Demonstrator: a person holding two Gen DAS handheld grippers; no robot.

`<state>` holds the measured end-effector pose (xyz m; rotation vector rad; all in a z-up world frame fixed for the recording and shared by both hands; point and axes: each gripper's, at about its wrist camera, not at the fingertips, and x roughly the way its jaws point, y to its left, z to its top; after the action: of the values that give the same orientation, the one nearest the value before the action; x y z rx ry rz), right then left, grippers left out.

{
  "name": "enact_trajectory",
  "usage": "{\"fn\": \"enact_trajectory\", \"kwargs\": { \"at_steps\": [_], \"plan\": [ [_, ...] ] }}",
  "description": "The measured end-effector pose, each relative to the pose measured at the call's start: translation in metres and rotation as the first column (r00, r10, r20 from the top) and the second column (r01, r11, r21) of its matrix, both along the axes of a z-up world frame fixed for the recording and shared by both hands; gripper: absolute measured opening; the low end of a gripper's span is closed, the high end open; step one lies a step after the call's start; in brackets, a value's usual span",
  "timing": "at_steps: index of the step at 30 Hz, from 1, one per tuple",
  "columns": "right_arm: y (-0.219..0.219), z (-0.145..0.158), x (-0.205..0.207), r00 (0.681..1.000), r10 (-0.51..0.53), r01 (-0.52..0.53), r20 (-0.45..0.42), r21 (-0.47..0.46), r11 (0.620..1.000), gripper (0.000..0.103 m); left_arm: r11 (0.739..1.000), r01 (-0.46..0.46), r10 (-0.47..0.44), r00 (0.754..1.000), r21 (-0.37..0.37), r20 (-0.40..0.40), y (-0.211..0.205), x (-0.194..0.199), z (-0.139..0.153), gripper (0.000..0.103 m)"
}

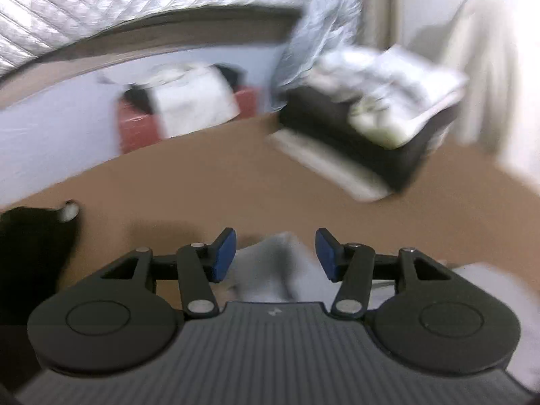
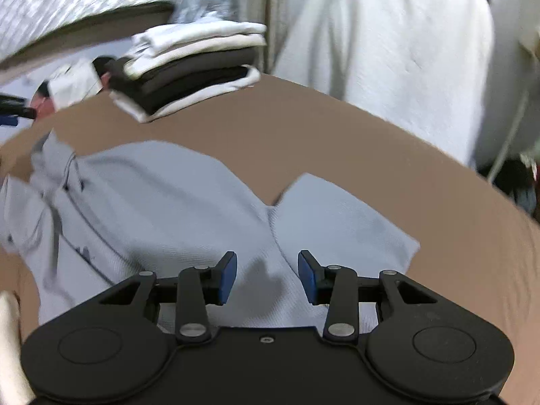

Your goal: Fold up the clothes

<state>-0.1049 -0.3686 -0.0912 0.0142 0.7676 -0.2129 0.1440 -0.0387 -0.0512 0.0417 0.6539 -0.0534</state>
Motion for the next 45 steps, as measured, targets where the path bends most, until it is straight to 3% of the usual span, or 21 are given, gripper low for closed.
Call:
{"fn": "enact_trajectory", "kwargs": {
  "at_steps": [6, 9, 11, 15, 16, 18, 19, 20, 23, 27, 30, 32, 33, 34, 35, 37, 39, 42, 43, 44, 45],
  "plan": [
    [0.001, -0.008, 0.034, 0.999, 0.047, -0.049, 0.018, 0.143, 0.989, 0.047, 0.998, 0.022, -0.031, 0.988, -0.055, -0.154, 0.019, 0.014, -0.034, 0.056],
    [0.017, -0.014, 0.075, 0.994, 0.102, -0.105, 0.034, 0.130, 0.986, 0.047, 0.999, -0.005, -0.002, 0.989, -0.049, -0.148, 0.012, 0.025, -0.037, 0.064],
    [0.028, -0.019, 0.106, 0.991, 0.132, -0.136, 0.037, 0.135, 0.981, 0.047, 0.996, 0.045, -0.054, 0.991, -0.079, -0.126, 0.005, 0.031, -0.038, 0.071],
    [0.038, -0.038, 0.178, 0.990, 0.138, -0.142, 0.032, 0.294, 0.945, 0.052, 0.991, 0.110, -0.118, 0.986, -0.072, -0.118, -0.009, 0.037, -0.052, 0.078],
    [0.040, -0.047, 0.192, 0.993, 0.113, -0.119, 0.037, 0.327, 0.937, 0.052, 0.991, 0.118, -0.127, 0.982, -0.068, -0.139, -0.013, 0.037, -0.055, 0.075],
    [0.047, -0.060, 0.217, 0.997, 0.062, -0.073, 0.040, 0.379, 0.923, 0.052, 0.982, 0.162, -0.177, 0.969, -0.097, -0.174, -0.019, 0.040, -0.063, 0.057],
    [0.051, -0.065, 0.228, 0.998, 0.041, -0.053, 0.040, 0.398, 0.916, 0.052, 0.981, 0.168, -0.183, 0.966, -0.092, -0.183, -0.020, 0.039, -0.065, 0.035],
    [0.056, -0.068, 0.236, 0.998, 0.038, -0.052, 0.043, 0.409, 0.911, 0.052, 0.981, 0.173, -0.187, 0.964, -0.087, -0.191, -0.021, 0.039, -0.067, 0.020],
    [0.067, -0.075, 0.255, 0.999, 0.032, -0.046, 0.043, 0.372, 0.927, 0.055, 0.976, 0.203, -0.214, 0.961, -0.080, -0.173, -0.018, 0.034, -0.066, 0.011],
    [0.070, -0.089, 0.266, 1.000, 0.023, -0.018, -0.011, 0.309, 0.951, 0.065, 0.973, 0.199, -0.218, 0.958, -0.119, -0.184, -0.014, 0.036, -0.065, 0.011],
    [0.072, -0.093, 0.251, 0.989, 0.139, -0.110, -0.046, 0.391, 0.914, 0.064, 0.972, 0.194, -0.217, 0.956, -0.134, -0.196, -0.009, 0.035, -0.065, 0.011],
    [0.073, -0.096, 0.241, 0.973, 0.223, -0.168, -0.065, 0.466, 0.869, 0.043, 0.970, 0.193, -0.221, 0.954, -0.147, -0.202, -0.005, 0.035, -0.064, 0.011],
    [0.072, -0.099, 0.235, 0.953, 0.293, -0.197, -0.072, 0.586, 0.786, 0.034, 0.968, 0.201, -0.229, 0.951, -0.150, -0.209, -0.005, 0.034, -0.063, 0.011],
    [0.076, -0.102, 0.228, 0.937, 0.341, -0.217, -0.078, 0.637, 0.740, 0.015, 0.966, 0.209, -0.239, 0.947, -0.152, -0.217, -0.004, 0.033, -0.063, 0.011],
    [0.082, -0.103, 0.221, 0.918, 0.390, -0.240, -0.079, 0.671, 0.701, 0.013, 0.966, 0.221, -0.247, 0.941, -0.136, -0.230, -0.006, 0.032, -0.064, 0.011],
    [0.106, -0.098, 0.205, 0.870, 0.486, -0.338, -0.080, 0.621, 0.707, 0.013, 0.964, 0.245, -0.263, 0.930, -0.100, -0.257, -0.010, 0.031, -0.067, 0.012],
    [0.121, -0.093, 0.198, 0.834, 0.545, -0.384, -0.089, 0.616, 0.687, 0.013, 0.970, 0.229, -0.244, 0.930, -0.088, -0.274, -0.009, 0.030, -0.070, 0.014],
    [0.103, -0.082, 0.211, 0.902, 0.423, -0.286, -0.086, 0.615, 0.735, 0.014, 0.974, 0.188, -0.217, 0.935, -0.124, -0.281, 0.002, 0.034, -0.070, 0.020],
    [0.097, -0.078, 0.216, 0.921, 0.380, -0.252, -0.085, 0.615, 0.747, 0.024, 0.976, 0.179, -0.207, 0.939, -0.125, -0.275, 0.004, 0.035, -0.069, 0.023],
    [0.091, -0.074, 0.220, 0.938, 0.337, -0.217, -0.084, 0.615, 0.758, 0.045, 0.978, 0.169, -0.198, 0.943, -0.126, -0.269, 0.007, 0.035, -0.069, 0.027],
    [0.085, -0.071, 0.225, 0.953, 0.293, -0.182, -0.083, 0.615, 0.768, 0.056, 0.979, 0.176, -0.196, 0.946, -0.101, -0.257, 0.004, 0.034, -0.069, 0.031]
  ]
}}
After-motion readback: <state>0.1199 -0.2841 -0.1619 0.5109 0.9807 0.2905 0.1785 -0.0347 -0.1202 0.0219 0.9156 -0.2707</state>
